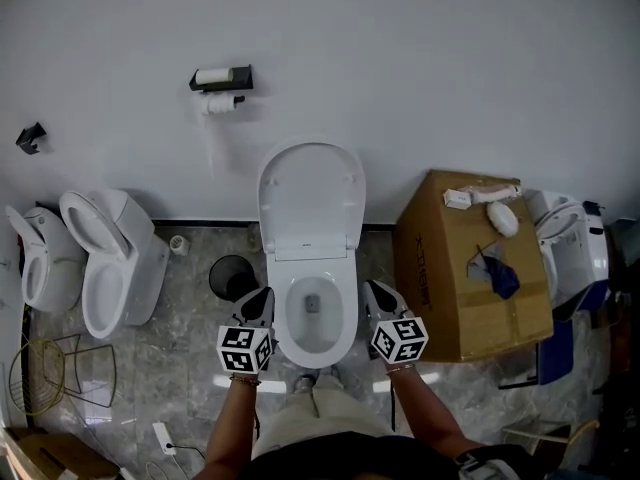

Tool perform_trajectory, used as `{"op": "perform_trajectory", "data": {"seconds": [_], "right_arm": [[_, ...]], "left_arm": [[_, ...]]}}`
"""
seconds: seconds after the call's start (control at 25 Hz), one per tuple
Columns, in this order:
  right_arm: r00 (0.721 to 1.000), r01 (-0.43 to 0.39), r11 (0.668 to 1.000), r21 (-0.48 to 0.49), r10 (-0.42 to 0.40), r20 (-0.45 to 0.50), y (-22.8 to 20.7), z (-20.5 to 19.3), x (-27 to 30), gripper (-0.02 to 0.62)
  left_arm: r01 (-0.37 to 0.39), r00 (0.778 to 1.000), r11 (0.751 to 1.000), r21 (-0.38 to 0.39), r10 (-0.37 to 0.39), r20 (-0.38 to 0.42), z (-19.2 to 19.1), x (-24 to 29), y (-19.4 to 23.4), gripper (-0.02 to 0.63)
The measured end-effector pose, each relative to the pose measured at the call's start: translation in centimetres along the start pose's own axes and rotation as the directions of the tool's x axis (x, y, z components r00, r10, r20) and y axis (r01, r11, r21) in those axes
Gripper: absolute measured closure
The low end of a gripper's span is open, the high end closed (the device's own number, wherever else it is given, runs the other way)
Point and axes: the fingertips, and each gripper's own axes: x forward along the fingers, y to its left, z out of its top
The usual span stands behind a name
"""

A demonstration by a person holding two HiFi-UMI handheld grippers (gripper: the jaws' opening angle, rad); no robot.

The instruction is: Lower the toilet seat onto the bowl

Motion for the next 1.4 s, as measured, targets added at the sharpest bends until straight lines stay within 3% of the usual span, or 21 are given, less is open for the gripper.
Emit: {"op": "perform_trajectory", "data": {"seconds": [0.08, 0.28, 0.56, 0.72, 1.0, 1.4], "right_arm": [[0.998, -0.006, 1.0, 0.01, 0.005, 0.057, 0.6, 2.4, -0.6, 0.591], [0.985, -0.02, 1.0, -0.004, 0.02, 0.172, 2.5, 7.2, -2.6, 0.591], [0.962, -0.013, 0.997, -0.072, 0.032, 0.272, 4.8, 11.4, -5.9, 0.591], [0.947, 0.004, 0.997, -0.083, 0.023, 0.32, 5.8, 12.9, -7.8, 0.591], [0.936, 0.052, 0.979, -0.195, 0.021, 0.351, 6.5, 13.7, -9.5, 0.591], [0.923, 0.109, 0.967, -0.228, -0.014, 0.384, 5.4, 15.1, -9.3, 0.591]], "left_arm": [[-0.001, 1.0, 1.0, 0.025, 0.0, 0.022, 1.7, -1.0, -0.4, 0.603], [0.015, 0.997, 0.998, -0.06, -0.01, 0.078, 4.8, -3.7, -1.3, 0.603], [-0.036, 0.987, 0.998, 0.047, 0.028, 0.16, 8.6, -6.9, -2.9, 0.603], [-0.076, 0.975, 0.993, 0.095, 0.054, 0.216, 10.2, -8.4, -3.3, 0.603], [-0.161, 0.94, 0.975, 0.154, 0.104, 0.325, 12.4, -10.1, -4.1, 0.603], [-0.235, 0.9, 0.955, 0.184, 0.142, 0.413, 14.7, -10.6, -4.2, 0.603]]}}
